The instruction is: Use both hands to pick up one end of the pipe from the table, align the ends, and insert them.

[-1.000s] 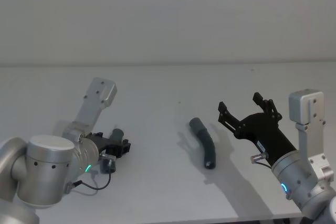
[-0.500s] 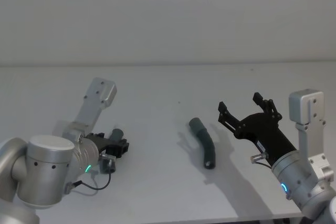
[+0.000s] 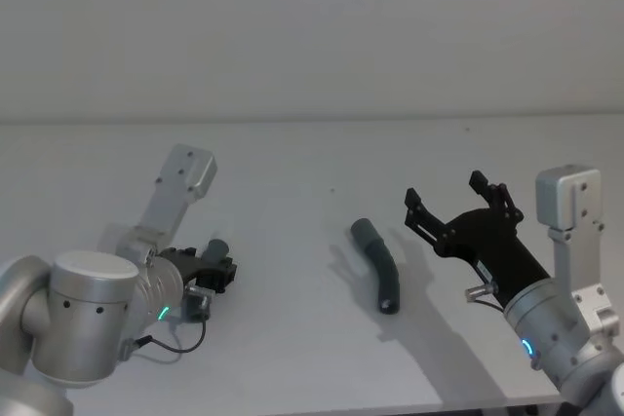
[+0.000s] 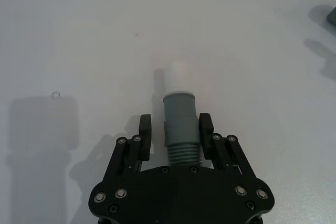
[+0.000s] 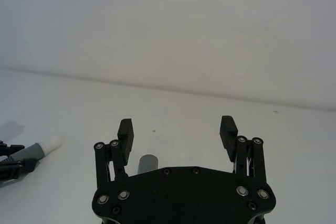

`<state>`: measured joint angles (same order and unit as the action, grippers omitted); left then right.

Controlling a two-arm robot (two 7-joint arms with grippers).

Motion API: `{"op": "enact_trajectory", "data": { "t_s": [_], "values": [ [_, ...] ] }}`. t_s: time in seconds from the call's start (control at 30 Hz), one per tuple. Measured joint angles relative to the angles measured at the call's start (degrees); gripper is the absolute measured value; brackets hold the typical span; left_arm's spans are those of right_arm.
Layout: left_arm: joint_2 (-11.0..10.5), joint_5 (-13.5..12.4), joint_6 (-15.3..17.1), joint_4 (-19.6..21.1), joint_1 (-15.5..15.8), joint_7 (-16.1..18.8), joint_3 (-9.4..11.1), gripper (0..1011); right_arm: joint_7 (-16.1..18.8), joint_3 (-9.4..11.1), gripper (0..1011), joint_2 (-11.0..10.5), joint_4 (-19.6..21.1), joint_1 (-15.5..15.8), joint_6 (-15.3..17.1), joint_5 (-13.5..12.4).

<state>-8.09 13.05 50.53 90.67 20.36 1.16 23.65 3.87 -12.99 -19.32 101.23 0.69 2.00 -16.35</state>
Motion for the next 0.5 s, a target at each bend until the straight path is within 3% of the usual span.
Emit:
{"op": "enact_trajectory", "data": {
  "t_s": [0.23,0.37,0.5],
  "values": [
    [0.0,0.0,0.03,0.0,0.0,0.0,0.0,476,0.85,-0.65,1000,-0.25,0.26,-1.31,1.45,0.6],
    [0.0,0.0,0.03,0.0,0.0,0.0,0.0,447,1.57,-1.21,1000,-0.57,0.94,-2.34,3.6,0.82],
    [0.0,0.0,0.03,0.0,0.0,0.0,0.0,422,2.14,-1.76,1000,-0.73,2.14,-3.41,7.74,0.83]
  ]
}}
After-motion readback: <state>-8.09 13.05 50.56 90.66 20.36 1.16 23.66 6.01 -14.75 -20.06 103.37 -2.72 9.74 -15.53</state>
